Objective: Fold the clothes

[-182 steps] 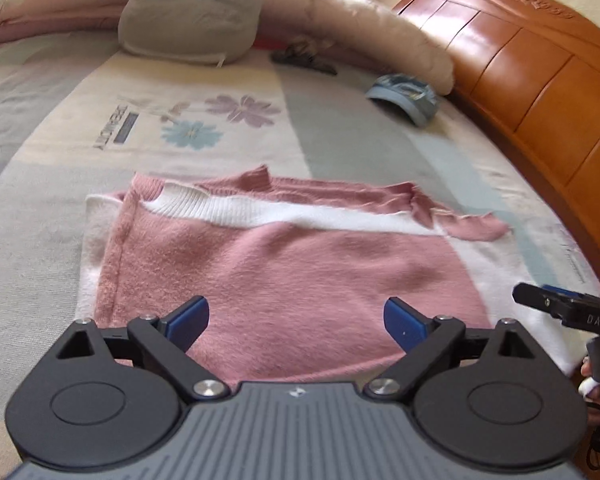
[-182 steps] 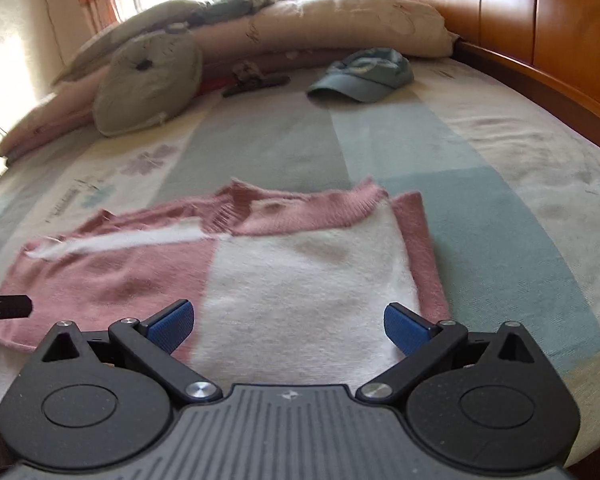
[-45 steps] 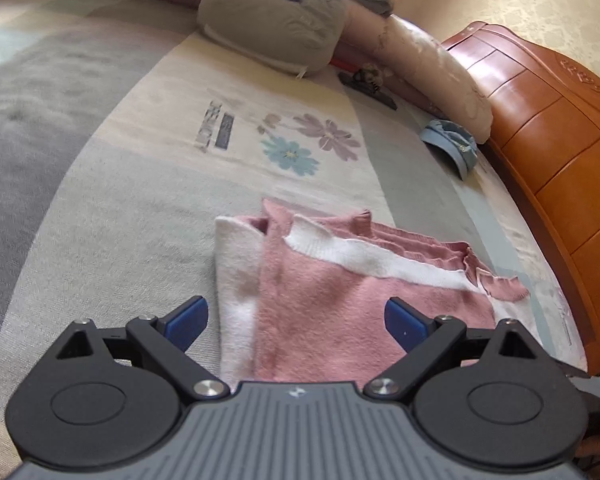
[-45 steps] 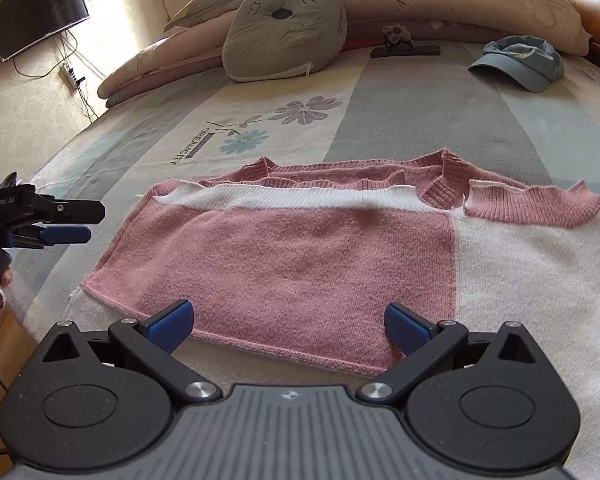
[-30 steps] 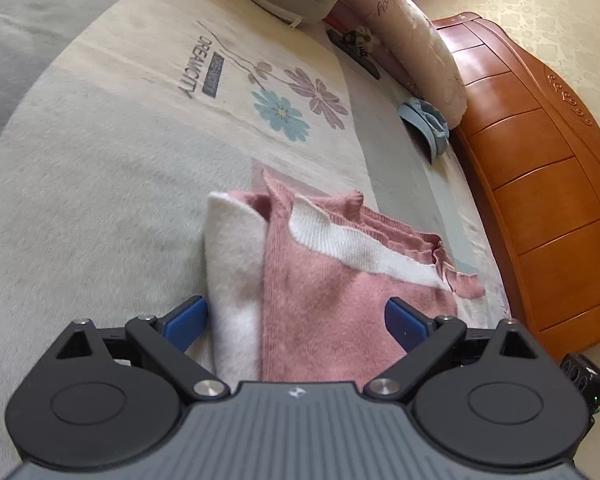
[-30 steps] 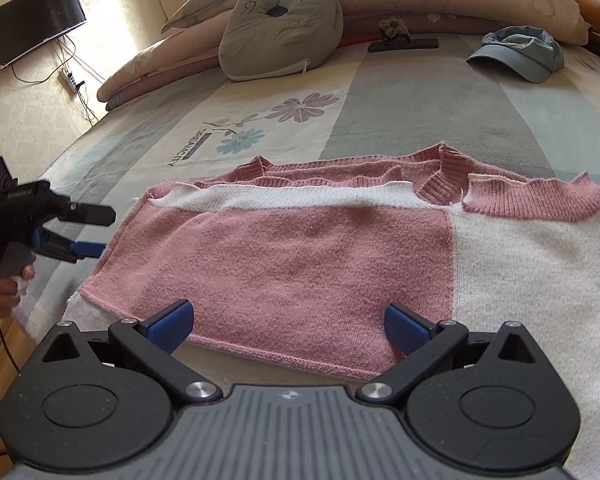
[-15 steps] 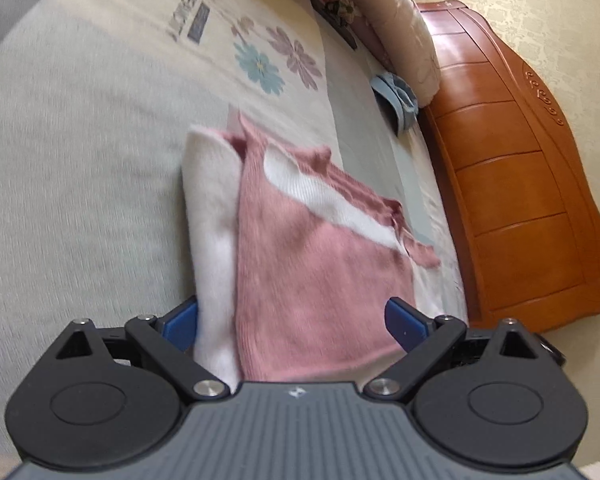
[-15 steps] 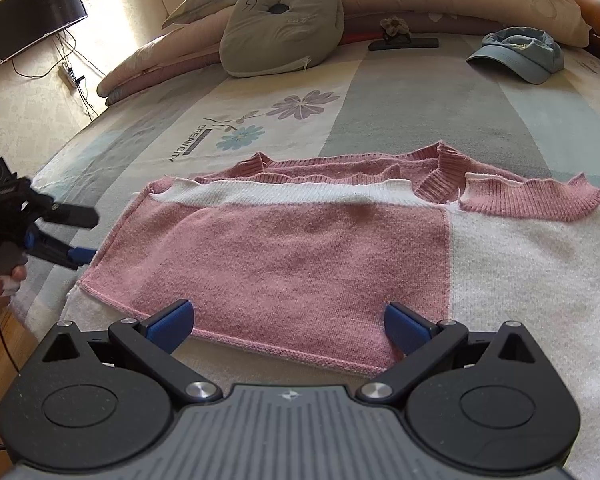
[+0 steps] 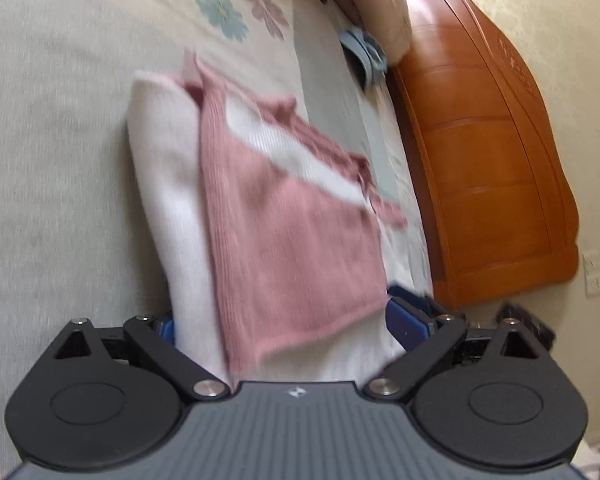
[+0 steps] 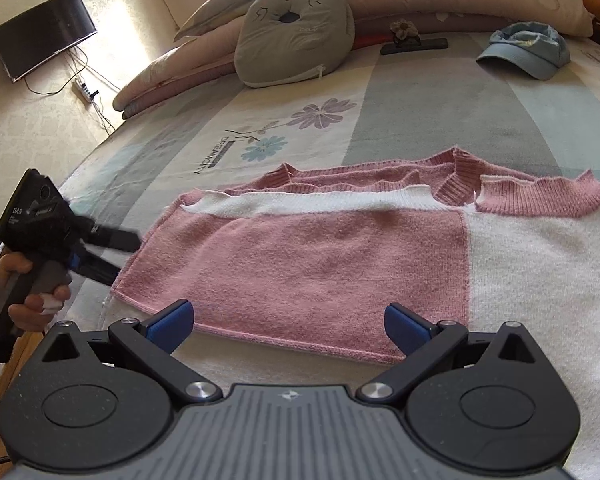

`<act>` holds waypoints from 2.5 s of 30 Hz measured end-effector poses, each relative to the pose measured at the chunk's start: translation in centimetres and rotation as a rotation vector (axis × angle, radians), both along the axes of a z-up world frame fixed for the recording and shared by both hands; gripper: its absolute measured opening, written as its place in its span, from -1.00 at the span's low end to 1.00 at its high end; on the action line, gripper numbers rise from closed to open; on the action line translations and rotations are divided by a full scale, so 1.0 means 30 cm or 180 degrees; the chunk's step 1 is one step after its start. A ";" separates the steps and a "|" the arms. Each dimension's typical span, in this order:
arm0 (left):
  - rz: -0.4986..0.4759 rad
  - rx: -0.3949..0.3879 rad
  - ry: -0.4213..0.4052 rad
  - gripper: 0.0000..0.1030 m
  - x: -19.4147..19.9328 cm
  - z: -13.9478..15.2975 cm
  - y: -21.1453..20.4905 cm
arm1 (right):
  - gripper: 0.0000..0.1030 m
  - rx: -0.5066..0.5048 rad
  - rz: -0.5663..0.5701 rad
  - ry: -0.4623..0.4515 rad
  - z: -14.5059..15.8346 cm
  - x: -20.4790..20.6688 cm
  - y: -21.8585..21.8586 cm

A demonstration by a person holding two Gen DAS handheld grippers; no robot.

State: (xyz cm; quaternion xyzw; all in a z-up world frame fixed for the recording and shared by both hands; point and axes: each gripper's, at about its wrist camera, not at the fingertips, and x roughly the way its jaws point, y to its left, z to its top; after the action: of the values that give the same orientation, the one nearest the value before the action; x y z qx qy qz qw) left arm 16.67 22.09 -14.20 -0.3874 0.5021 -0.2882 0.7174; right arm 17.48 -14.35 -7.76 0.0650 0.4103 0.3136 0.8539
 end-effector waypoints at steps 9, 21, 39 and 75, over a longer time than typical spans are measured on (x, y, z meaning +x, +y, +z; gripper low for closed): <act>0.0139 -0.0017 -0.0174 0.86 0.104 -0.017 0.008 | 1.00 0.0030 0.0084 0.0008 -0.002 -0.015 0.026; 0.0245 -0.0059 0.0211 -0.29 0.121 -0.091 0.046 | 1.00 0.0110 -0.0033 0.0055 -0.007 -0.001 0.008; 0.0286 0.0415 -0.0073 -0.50 0.086 -0.055 -0.006 | 1.00 0.0583 -0.0103 0.0161 -0.016 0.037 0.148; 0.0303 0.0812 -0.0276 -0.50 0.069 -0.002 -0.049 | 1.00 0.0111 -0.0480 0.0238 -0.054 -0.058 0.148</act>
State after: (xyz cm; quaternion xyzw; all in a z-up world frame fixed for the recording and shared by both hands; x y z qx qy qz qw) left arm 18.72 20.62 -14.26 -0.3037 0.4843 -0.2041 0.7947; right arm 15.74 -9.91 -9.37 0.1222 0.4302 0.2527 0.8580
